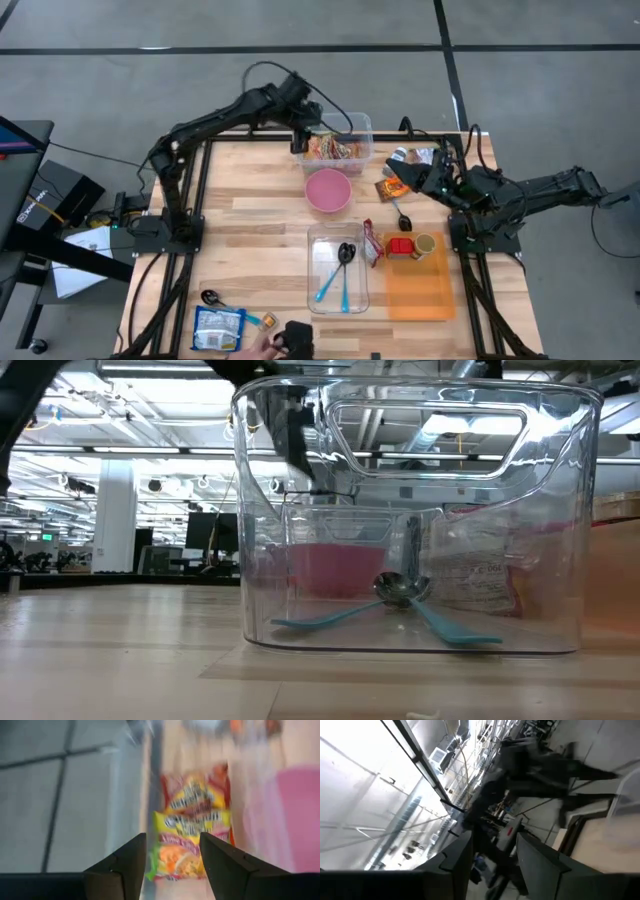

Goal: Pick & Place Food Item
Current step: Put the red noodle pack into the top transparent bin

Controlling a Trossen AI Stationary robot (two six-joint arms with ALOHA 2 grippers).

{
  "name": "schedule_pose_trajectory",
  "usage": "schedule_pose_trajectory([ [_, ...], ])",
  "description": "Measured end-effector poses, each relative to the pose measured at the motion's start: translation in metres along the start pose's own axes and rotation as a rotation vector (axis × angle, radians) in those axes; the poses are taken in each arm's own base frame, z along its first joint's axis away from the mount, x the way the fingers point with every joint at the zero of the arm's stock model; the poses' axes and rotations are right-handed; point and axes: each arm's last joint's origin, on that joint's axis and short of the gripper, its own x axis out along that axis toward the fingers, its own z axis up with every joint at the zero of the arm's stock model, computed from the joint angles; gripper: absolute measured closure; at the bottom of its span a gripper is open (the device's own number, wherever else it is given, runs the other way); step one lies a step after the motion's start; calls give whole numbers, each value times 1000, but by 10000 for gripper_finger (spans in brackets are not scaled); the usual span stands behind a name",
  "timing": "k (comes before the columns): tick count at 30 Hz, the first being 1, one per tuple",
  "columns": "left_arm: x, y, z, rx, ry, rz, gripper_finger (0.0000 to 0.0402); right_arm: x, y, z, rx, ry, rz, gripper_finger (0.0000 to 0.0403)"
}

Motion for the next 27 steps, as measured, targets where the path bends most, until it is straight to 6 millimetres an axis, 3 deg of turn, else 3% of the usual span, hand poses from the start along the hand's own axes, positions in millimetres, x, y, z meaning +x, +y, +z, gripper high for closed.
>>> schedule_pose_trajectory([
  [8, -105, -7, 23, -146, -318, 24, 230, -12, -7, 7, -159, 28, -96, 257],
  [15, -162, -29, 24, -150, -399, 12, 231, -38, -32, 13, -240, 213, -338, 285],
  [20, -174, -42, 26, -188, -400, -37, 231, -51, -29, 20, -250, 392, -442, 295],
  [27, -164, -60, 28, -211, -354, -112, 231, -48, -32, 6, -255, 765, -595, 267],
])
